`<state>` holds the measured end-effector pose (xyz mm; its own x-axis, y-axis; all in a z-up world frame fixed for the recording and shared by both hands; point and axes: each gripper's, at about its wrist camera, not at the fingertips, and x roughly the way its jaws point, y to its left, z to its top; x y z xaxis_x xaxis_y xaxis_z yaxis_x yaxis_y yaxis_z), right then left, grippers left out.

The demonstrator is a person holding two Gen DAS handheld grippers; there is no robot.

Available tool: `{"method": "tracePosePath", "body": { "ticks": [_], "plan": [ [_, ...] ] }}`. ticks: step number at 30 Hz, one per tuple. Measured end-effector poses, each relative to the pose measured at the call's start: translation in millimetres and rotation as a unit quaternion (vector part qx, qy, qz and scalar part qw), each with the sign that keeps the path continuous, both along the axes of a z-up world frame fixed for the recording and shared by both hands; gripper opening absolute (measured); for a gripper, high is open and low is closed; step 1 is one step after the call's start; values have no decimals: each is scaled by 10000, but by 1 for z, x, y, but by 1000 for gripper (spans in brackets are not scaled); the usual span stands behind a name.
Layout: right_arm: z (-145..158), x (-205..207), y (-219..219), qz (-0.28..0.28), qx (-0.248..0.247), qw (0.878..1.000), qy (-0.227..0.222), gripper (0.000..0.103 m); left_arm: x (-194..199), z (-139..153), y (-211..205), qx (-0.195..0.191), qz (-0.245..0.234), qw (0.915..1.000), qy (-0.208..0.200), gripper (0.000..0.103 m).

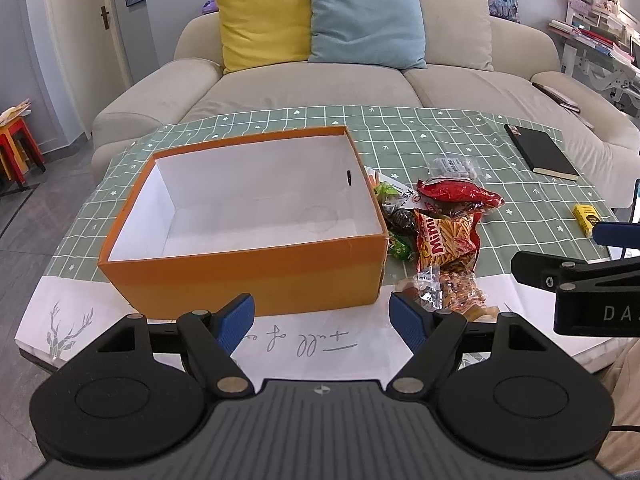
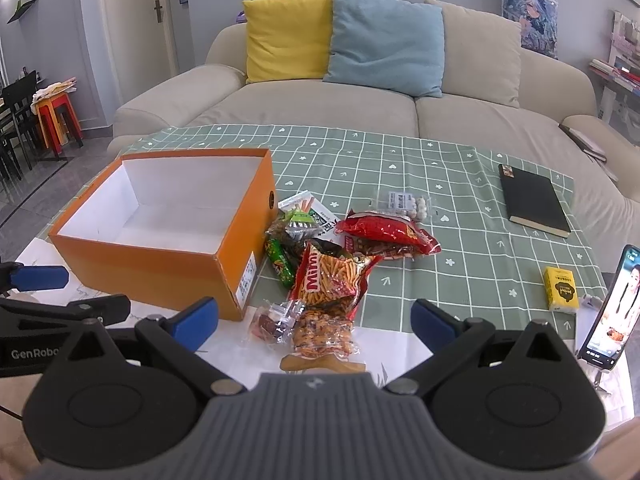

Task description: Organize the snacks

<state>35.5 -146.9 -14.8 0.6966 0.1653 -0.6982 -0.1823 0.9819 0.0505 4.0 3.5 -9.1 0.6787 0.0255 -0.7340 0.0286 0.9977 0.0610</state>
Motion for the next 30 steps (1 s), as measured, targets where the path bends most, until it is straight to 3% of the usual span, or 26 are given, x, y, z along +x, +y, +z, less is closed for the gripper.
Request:
{"method": "tracePosePath", "body": {
  "ticks": [30],
  "plan": [
    [-1, 3, 3, 15, -55, 10000, -6, 99, 2, 1, 9, -20, 53, 10000, 22, 90]
  ]
}}
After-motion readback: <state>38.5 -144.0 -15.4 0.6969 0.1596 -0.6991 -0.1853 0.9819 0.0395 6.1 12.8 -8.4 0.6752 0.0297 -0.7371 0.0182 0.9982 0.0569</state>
